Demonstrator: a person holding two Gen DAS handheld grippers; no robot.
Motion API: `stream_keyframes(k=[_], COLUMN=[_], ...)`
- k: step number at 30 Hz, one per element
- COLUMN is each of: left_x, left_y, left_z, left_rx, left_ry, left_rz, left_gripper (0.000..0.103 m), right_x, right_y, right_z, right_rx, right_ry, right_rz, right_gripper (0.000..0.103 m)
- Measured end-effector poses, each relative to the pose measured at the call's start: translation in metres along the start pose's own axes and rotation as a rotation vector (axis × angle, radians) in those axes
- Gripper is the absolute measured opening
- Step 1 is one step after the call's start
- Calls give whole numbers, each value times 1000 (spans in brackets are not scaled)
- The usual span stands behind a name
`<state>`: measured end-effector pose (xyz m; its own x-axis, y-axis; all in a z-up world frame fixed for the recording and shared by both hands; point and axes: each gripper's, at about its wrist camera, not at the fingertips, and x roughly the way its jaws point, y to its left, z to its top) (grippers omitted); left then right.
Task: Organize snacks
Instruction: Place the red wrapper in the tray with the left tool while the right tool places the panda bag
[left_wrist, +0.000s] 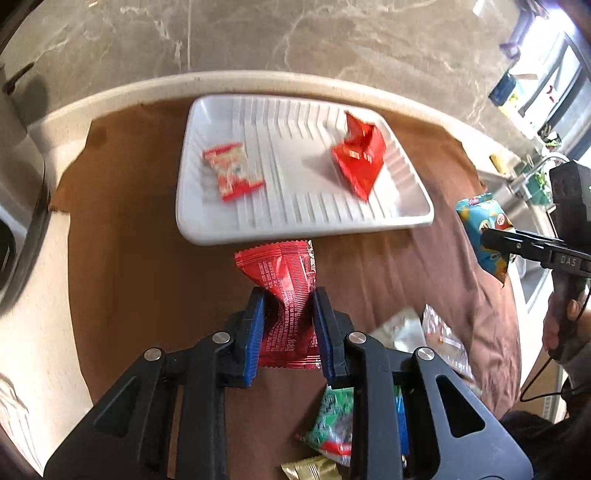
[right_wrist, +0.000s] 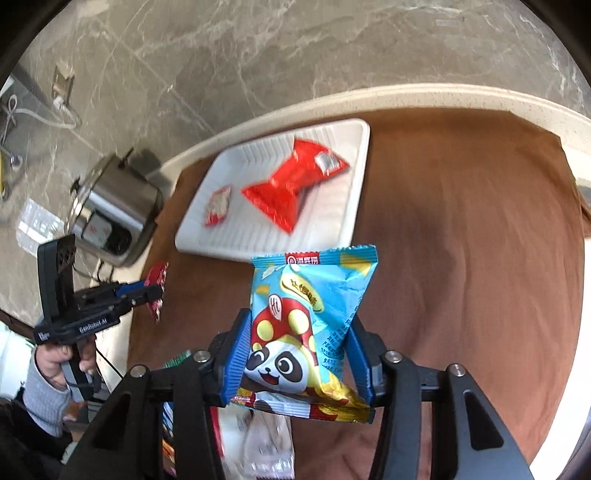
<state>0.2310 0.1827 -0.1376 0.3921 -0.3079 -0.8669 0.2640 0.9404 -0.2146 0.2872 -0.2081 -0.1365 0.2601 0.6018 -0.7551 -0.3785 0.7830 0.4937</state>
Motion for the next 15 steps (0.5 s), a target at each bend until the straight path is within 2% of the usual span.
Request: stream_keyframes(k=[7,15], left_x=[7,31], left_y=[7,7], left_z=[43,77], left_rx=[6,27], left_ry=[-46,-53], left_rz=[-4,-21], left_gripper=[24,24], right_x=[8,31], right_y=[3,0], right_z=[32,60], right_rx=[12,34], right_ry=[-44,-46], right_rz=[30,44], right_gripper=[52,52])
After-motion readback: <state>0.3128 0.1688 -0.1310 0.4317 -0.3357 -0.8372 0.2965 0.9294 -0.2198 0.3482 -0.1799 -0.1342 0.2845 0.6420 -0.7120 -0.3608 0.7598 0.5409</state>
